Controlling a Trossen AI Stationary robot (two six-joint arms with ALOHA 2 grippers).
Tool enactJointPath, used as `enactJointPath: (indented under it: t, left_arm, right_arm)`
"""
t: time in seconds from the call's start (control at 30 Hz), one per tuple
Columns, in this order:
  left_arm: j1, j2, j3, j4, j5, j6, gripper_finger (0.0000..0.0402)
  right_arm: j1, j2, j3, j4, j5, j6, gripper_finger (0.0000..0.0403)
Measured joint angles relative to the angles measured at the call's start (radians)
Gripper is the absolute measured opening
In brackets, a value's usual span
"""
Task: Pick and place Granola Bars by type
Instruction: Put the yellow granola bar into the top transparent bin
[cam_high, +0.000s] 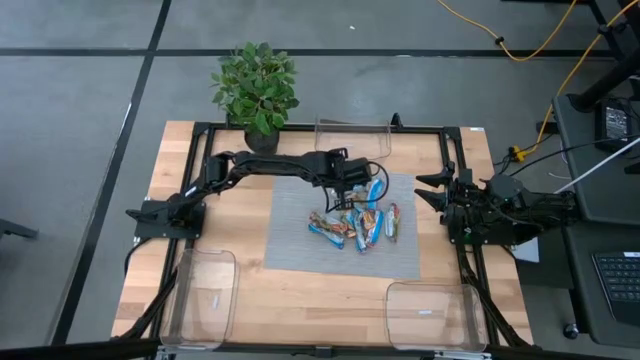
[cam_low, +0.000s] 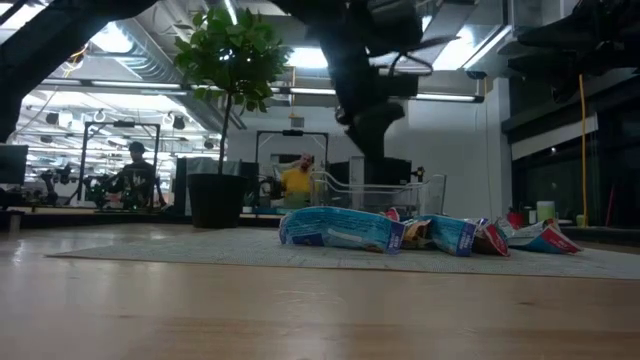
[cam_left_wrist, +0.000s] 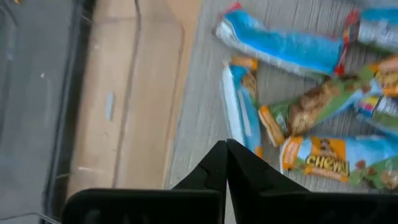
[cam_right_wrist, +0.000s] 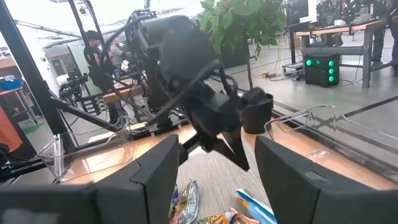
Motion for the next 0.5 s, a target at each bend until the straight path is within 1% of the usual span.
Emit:
enactJointPath:
  t: [0.1,0.17,0.23,0.3,0.4,0.5]
  left_arm:
    - [0.002,0.0,0.015,0.002,0.006,-0.005,0.0002]
    - [0.008,0.0,0.014,-0.001,0.042,-0.023,0.0002]
    - [0.017,0.006,0.014,0.001,0.104,-0.039,0.0004]
    - [0.023,0.01,0.014,-0.003,0.126,-0.045,0.0011]
    - [0.022,0.01,0.014,0.002,0.118,-0.017,0.0034]
    - [0.021,0.01,0.014,-0.004,0.139,-0.007,0.0073]
  right_arm:
    - [0.0,0.0,0.0,0.0,0.0,0.0,0.0213]
    - [0.0,0.0,0.0,0.0,0.0,0.0,0.0213]
    - [0.0,0.0,0.0,-0.001,0.0,0.0,0.0213]
    - [0.0,0.0,0.0,-0.003,-0.001,0.0,0.0213]
    - [0.0,0.0,0.0,-0.013,-0.018,0.0,0.0213]
    - [0.0,0.0,0.0,-0.025,-0.025,0.003,0.0213]
